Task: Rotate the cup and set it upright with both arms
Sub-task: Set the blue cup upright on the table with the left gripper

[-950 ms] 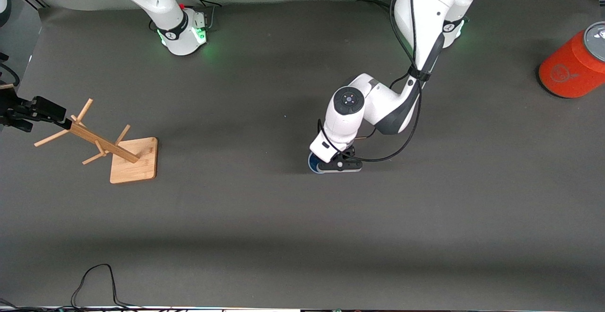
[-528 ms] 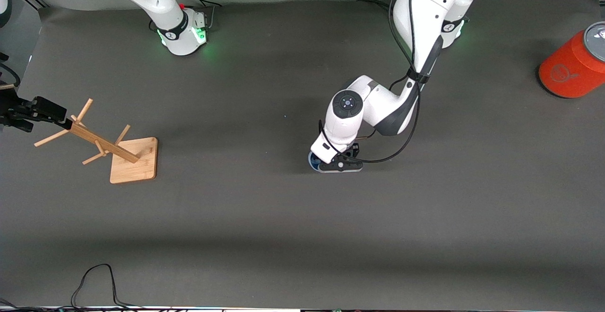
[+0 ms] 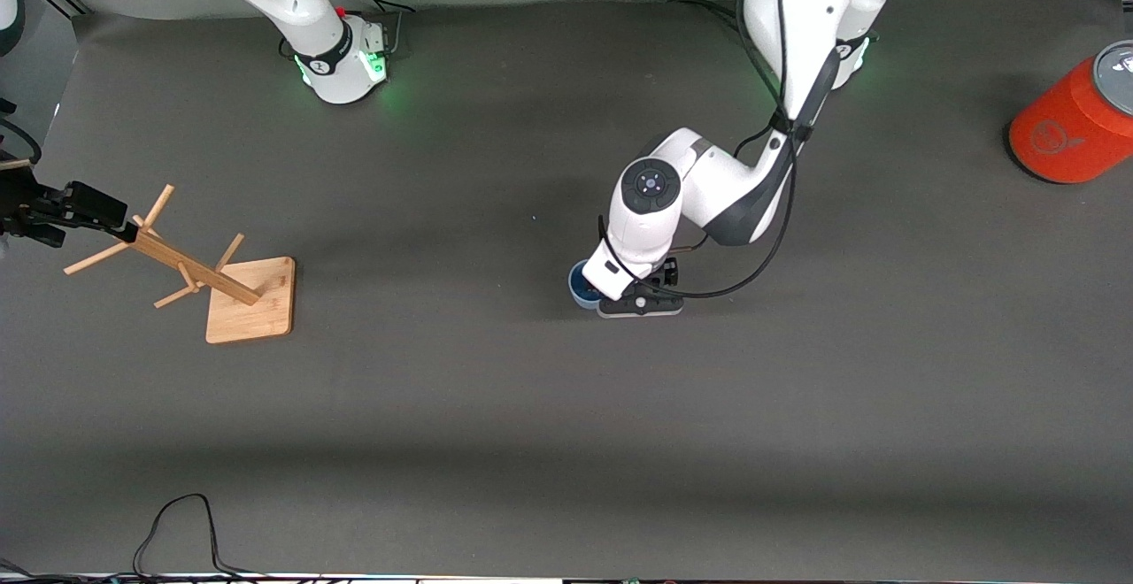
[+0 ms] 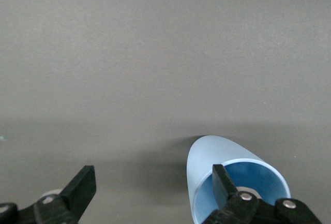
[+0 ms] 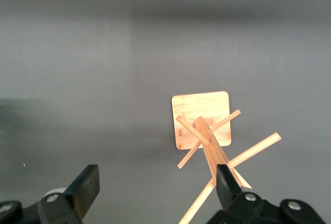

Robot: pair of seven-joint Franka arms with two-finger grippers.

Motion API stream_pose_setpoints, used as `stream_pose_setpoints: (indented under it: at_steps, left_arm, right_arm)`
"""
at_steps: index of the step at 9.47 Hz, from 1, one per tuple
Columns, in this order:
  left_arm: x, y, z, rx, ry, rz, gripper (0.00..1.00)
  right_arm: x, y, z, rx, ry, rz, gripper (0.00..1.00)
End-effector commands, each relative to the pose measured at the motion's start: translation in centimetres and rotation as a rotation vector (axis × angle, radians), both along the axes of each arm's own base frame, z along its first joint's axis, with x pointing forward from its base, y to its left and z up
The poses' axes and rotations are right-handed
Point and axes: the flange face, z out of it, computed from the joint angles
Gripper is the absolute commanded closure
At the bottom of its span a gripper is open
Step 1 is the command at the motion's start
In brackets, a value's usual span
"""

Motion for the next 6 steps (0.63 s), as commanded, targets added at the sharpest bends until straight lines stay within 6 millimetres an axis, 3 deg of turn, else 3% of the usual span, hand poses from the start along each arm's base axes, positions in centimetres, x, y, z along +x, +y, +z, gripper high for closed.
stream_pose_setpoints:
  at_steps: [1,4,6]
  left_arm:
    - [0.3,1.2,4.2,0.004,-0.006,0.037,0.00]
    - [1.5,4.1,8.4,0.045,0.042,0.069,0.00]
    - [2.8,7.6,11.7,0.055,0.055,0.068,0.00]
  right_arm:
    - [0.0,-0.1,0.1,0.000,-0.004,-0.011,0.00]
    - [0.1,-0.1,0.0,0.000,-0.006,-0.011,0.00]
    - [0.1,0.0,0.1,0.000,-0.010,-0.011,0.00]
